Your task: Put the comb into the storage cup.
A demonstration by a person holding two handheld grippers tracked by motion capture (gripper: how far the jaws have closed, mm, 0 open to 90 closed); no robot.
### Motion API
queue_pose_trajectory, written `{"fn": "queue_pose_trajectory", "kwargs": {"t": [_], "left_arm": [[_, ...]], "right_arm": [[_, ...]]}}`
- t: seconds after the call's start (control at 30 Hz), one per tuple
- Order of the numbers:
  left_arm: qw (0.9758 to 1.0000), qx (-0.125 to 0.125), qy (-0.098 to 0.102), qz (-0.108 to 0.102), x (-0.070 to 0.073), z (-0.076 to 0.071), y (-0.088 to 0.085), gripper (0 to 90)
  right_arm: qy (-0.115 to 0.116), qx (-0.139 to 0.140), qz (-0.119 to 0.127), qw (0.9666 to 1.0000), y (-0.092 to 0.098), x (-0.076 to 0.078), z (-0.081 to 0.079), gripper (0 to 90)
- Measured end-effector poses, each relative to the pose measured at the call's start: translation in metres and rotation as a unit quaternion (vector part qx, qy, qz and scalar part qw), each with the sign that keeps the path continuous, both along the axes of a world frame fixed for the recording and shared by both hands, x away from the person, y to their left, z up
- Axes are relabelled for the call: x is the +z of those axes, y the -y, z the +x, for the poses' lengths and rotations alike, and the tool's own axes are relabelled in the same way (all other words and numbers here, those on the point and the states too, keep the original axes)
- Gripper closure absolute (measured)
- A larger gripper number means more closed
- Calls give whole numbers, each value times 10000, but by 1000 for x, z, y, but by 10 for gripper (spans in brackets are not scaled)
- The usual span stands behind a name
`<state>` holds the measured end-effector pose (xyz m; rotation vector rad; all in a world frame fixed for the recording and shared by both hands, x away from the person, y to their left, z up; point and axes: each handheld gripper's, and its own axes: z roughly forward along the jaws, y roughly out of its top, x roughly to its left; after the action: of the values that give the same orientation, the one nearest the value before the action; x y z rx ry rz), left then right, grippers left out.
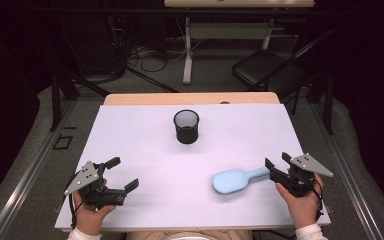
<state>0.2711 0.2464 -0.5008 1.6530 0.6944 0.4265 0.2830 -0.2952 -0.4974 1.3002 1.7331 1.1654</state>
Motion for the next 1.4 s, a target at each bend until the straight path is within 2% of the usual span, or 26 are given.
{"fn": "queue_pose_trajectory", "kwargs": {"t": [0.03, 0.3, 0.4, 0.57, 0.8, 1.0, 1.17, 1.4], "left_arm": [[10000, -35, -1, -9, 0, 0, 0, 4], [10000, -7, -14, -33, -1, 1, 1, 4], [10000, -9, -33, -17, -1, 2, 0, 4], [10000, -19, -40, -10, -2, 2, 1, 4], [10000, -38, -59, -24, -2, 3, 1, 4], [10000, -26, -78, -45, -2, 3, 0, 4], [9999, -49, -94, -67, -3, 3, 1, 5], [9999, -32, -128, -49, -3, 3, 1, 5]], "right_arm": [[-90, 21, 20, 10000, -2, 2, 1, 371], [-299, 95, -149, 9994, -8, 8, 13, 377], [-513, 193, -168, 9984, -13, 9, 21, 399], [-577, 267, -249, 9977, -17, 8, 27, 428], [-795, 338, -262, 9959, -20, 11, 36, 466], [-1141, 488, -249, 9920, -23, 11, 46, 510], [-1390, 465, -322, 9887, -23, 10, 56, 514], [-1552, 487, -275, 9863, -20, 11, 65, 565]]}}
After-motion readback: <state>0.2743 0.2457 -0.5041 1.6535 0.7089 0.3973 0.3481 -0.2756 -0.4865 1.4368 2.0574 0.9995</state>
